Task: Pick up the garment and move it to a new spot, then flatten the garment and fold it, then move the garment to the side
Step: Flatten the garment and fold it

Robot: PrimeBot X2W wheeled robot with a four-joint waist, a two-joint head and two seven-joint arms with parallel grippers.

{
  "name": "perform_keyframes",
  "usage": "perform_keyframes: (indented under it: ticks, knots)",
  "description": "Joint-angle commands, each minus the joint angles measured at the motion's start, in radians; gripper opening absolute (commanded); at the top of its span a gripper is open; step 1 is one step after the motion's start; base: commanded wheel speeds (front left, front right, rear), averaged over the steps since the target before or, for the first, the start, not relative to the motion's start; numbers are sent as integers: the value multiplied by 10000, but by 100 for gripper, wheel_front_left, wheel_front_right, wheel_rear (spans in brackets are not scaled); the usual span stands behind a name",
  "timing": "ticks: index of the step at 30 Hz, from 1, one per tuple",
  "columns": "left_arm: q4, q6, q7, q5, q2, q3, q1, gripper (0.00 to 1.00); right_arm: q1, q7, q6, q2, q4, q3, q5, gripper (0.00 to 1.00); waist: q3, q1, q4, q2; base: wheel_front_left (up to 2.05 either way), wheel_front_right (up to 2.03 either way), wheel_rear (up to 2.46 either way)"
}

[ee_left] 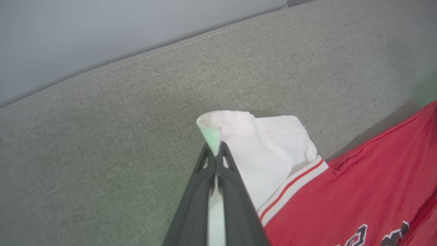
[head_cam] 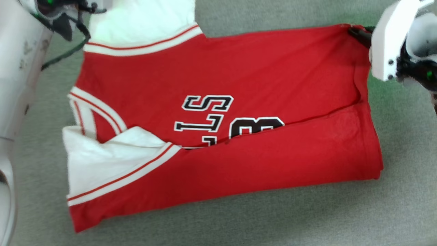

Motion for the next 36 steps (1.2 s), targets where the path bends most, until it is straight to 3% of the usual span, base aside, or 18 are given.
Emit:
perform_keyframes:
  ticks: [1, 14, 26, 36]
  knots:
    - [-79, -97, -122, -48, 60, 0, 285, 0, 251, -295, -16, -245, -113, 125, 117, 0, -681, 0, 488, 0, 0, 0, 0]
    - [-1937, -302, -487, -520, 1161, -136, 2295, 0, 1876, -1867, -16, -1912, -1304, 915, 660, 0, -2391, 0, 1297, 0, 0, 0, 0]
    - [-4622, 796, -476, -1213, 1974, -440, 5660, 0, 3923, -1595, -16, -2661, -2041, 459, 1233, 0, -3213, 0, 1727, 0, 0, 0, 0]
    - [-4676, 1360, 60, -1468, 1783, -852, 6504, 0, 4681, -311, -16, -2336, -2097, -163, 1293, 0, -3016, 0, 1654, 0, 0, 0, 0]
